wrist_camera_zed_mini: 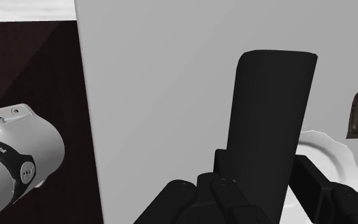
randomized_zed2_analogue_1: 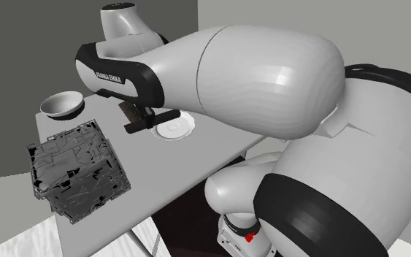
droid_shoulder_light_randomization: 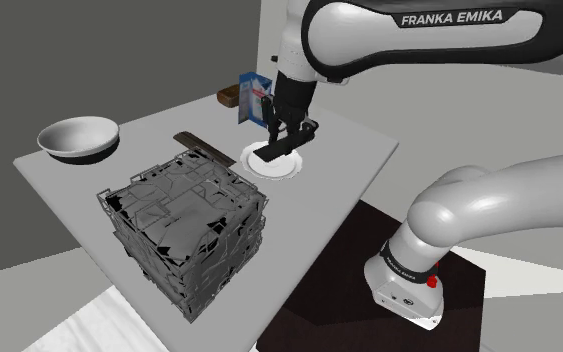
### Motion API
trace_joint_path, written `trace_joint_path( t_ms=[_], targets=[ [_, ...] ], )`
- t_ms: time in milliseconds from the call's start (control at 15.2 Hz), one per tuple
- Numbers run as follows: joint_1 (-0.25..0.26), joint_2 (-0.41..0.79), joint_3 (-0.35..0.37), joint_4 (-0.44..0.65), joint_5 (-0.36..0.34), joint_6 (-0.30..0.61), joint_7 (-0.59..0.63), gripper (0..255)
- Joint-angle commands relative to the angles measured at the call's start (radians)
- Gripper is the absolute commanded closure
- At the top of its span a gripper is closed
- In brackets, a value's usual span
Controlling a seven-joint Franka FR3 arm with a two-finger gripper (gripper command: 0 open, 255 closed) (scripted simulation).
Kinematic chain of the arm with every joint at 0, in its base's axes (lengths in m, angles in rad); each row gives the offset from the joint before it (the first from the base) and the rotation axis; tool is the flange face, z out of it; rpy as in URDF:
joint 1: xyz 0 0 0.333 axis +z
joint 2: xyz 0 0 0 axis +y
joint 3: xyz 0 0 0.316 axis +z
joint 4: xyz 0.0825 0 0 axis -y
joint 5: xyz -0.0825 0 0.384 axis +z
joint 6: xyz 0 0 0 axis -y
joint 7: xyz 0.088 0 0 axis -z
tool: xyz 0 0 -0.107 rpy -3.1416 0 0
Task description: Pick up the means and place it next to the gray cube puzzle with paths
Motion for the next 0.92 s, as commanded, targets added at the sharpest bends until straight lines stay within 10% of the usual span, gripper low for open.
trace_joint_path(
  t_ms=[0,858],
  targets=[
    [0.002,0.005,0.008,-0.025,0.006,0.030,-0.001,255],
    [0.010,0.055,0.063,-0.165,0.043,0.221,-0.005,255]
  ],
)
